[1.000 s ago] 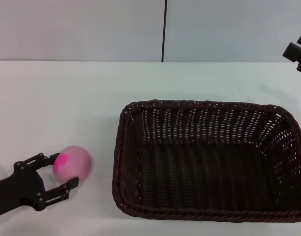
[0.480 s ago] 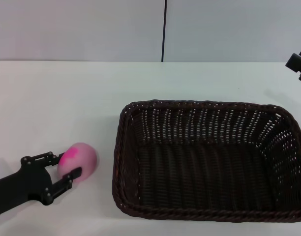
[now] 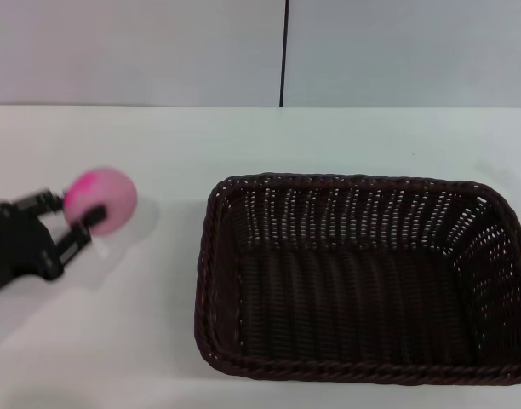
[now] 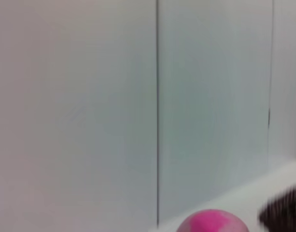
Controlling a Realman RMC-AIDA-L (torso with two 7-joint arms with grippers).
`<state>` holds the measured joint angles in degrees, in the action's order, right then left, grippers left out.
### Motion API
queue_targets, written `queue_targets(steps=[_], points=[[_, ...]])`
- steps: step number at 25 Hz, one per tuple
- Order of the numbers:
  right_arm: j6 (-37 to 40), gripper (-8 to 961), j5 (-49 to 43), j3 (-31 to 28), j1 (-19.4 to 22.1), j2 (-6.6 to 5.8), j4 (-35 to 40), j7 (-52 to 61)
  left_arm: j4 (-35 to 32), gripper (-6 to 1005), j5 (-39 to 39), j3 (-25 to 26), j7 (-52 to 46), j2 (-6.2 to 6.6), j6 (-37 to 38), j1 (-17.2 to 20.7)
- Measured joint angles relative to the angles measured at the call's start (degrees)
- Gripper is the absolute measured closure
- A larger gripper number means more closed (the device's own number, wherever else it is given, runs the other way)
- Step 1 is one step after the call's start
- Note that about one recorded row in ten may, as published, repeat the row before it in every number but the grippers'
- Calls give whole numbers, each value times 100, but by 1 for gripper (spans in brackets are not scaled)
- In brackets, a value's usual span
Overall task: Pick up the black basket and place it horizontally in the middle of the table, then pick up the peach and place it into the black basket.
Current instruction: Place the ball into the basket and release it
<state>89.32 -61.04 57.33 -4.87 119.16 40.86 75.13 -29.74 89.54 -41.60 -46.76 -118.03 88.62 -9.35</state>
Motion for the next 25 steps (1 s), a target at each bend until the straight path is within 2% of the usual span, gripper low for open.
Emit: queue_targets(steps=[6,7,11,12,13,14,15,16,17,23,25], points=[[381,255,249,-224,-16,-16,-503,-235,-332,690,-106,96,-330,-28,853,-254],[466,255,222,-223,-14,-24,-525,-237,-341,697,-118,38,-357,-52,1186,-394],[531,255,216,-219,5,-18,-601,-246,-248,723,-125,-206,-358,-79,1458,-577],[552,255,222,-221,3,-18,-628,-247,-145,730,-189,-582,-325,-98,1568,-691],[552,255,222,-221,3,-18,-628,-247,-145,735,-189,-582,-325,-98,1568,-691],[621,255,249,-244,3,-18,-663,-248,2,740,-381,-1015,-274,-105,1554,-761],[621,255,249,-244,3,-18,-663,-248,2,745,-381,-1015,-274,-105,1554,-761],[660,255,257,-267,9,-16,-665,-248,88,750,-486,-1246,-235,-106,1519,-792],[689,255,261,-288,12,-12,-670,-249,196,755,-665,-1578,-147,-106,1419,-833],[799,255,275,-375,-45,-7,-833,-252,548,785,-1667,-2849,140,-106,876,-931],[806,255,275,-371,-59,-6,-837,-261,548,704,-1808,-3039,144,-106,759,-929]])
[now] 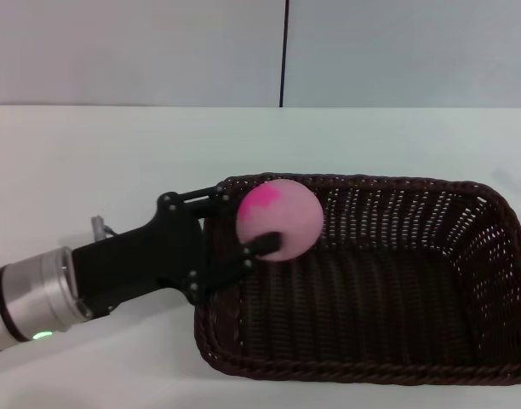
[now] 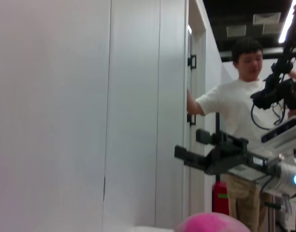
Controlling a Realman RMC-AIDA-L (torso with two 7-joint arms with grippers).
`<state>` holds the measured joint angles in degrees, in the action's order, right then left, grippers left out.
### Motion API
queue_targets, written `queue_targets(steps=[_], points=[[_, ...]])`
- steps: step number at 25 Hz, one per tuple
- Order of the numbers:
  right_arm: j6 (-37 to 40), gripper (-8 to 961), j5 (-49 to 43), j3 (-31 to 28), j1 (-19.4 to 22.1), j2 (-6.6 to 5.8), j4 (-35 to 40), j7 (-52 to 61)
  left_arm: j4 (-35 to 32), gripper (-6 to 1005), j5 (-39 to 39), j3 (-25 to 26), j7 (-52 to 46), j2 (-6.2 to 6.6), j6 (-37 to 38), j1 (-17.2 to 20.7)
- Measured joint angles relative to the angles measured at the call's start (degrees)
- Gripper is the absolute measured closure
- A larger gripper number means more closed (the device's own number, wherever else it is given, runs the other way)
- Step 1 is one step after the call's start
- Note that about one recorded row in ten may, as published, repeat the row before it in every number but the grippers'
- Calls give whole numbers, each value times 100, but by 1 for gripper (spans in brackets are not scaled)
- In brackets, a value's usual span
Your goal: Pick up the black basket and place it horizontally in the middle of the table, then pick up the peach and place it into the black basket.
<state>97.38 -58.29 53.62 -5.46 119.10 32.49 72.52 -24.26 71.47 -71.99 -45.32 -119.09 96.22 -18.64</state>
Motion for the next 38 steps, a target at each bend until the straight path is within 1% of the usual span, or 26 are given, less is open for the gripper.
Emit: queue_targets(steps=[2,4,8,10,11,13,15,16,17,18,20,22,23,24,25,26,27,28,29,31,32,33,34,36,37,38], points=[[4,255,-1,25,-21,3,-28,-67,-41,622,-274,-425,64,0,-247,34],[37,255,0,16,-58,3,-158,-258,-45,554,-320,-529,156,0,-335,50],[110,255,3,-43,-106,-1,-272,-398,-43,419,-396,-527,303,0,-472,105],[157,255,5,-117,-116,-2,-325,-565,3,181,-552,-488,478,0,-574,152],[182,255,6,-153,-117,0,-362,-638,3,178,-552,-488,478,0,-574,152],[218,255,8,-187,-122,1,-407,-712,112,172,-791,-431,644,4,-644,199],[361,255,22,-278,-139,1,-559,-921,370,165,-1278,-228,894,16,-684,264],[444,255,31,-323,-155,0,-645,-1068,370,162,-1278,-228,894,16,-684,264],[549,255,40,-379,-170,1,-782,-1300,472,159,-1455,-151,981,15,-685,281],[631,255,52,-438,-197,1,-938,-1568,904,159,-2140,165,1291,17,-682,318],[781,255,72,-611,-256,0,-1332,-2178,1246,159,-2529,412,1600,25,-670,323],[849,255,76,-859,-290,0,-1709,-2600,1361,159,-2661,506,1736,28,-660,324],[866,255,78,-1077,-296,3,-1934,-2785,1603,159,-2920,788,2054,31,-641,346],[909,255,80,-1561,-279,11,-2373,-3097,1680,159,-2983,913,2164,28,-637,355],[909,255,80,-1561,-279,11,-2373,-3097,1799,159,-3060,1095,2293,26,-635,371],[947,255,80,-1835,-254,12,-2557,-3235,1799,159,-3060,1095,2293,26,-635,371],[990,255,81,-2142,-214,14,-2763,-3383,1887,159,-3114,1249,2380,25,-628,376],[1030,255,82,-2511,-149,15,-2978,-3531,2051,159,-3177,1592,2485,28,-578,394],[1050,255,82,-2774,-99,15,-3109,-3629,2079,159,-3187,1718,2489,32,-543,409],[1060,255,82,-3241,20,19,-3300,-3793,2079,159,-3187,1718,2489,32,-543,409],[1060,255,82,-3353,64,20,-3338,-3854,2079,159,-3187,1718,2489,32,-543,409],[1056,255,82,-3457,104,20,-3364,-3914,2102,159,-3191,1860,2492,37,-495,436],[1027,255,82,-3564,160,19,-3375,-3980,2114,159,-3197,2242,2502,39,-413,516],[1013,255,82,-3593,174,15,-3374,-3994,2114,159,-3197,2242,2502,39,-413,516],[1007,255,82,-3625,185,11,-3369,-3998,2118,159,-3201,2383,2524,41,-383,554],[1006,255,82,-3664,191,9,-3363,-4000,2118,159,-3201,2383,2524,41,-383,554]])
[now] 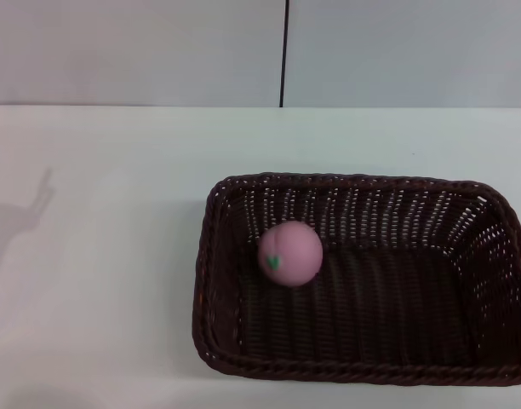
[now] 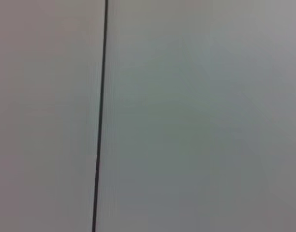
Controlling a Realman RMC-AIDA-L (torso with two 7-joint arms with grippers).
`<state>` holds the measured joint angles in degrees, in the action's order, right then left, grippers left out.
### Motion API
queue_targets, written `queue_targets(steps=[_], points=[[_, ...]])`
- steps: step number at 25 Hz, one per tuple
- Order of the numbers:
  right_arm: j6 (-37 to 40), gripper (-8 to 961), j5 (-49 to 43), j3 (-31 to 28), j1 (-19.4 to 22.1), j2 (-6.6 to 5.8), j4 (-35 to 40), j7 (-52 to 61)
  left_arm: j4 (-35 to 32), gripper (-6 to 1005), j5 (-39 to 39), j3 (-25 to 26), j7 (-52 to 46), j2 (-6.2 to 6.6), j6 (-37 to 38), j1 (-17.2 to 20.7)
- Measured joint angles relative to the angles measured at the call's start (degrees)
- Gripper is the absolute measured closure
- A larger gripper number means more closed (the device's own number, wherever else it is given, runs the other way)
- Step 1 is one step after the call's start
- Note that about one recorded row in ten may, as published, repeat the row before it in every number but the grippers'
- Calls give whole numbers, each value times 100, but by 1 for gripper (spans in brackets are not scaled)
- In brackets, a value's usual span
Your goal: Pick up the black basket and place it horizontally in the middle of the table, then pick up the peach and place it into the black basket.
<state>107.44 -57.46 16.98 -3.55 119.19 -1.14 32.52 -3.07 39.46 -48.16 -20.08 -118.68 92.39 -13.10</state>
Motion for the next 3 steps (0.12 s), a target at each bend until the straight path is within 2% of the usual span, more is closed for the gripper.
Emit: queue_targets(steps=[3], points=[[0,255,0,-86,-5,4,10,-21,0,159,0,0,0,0,0,0]])
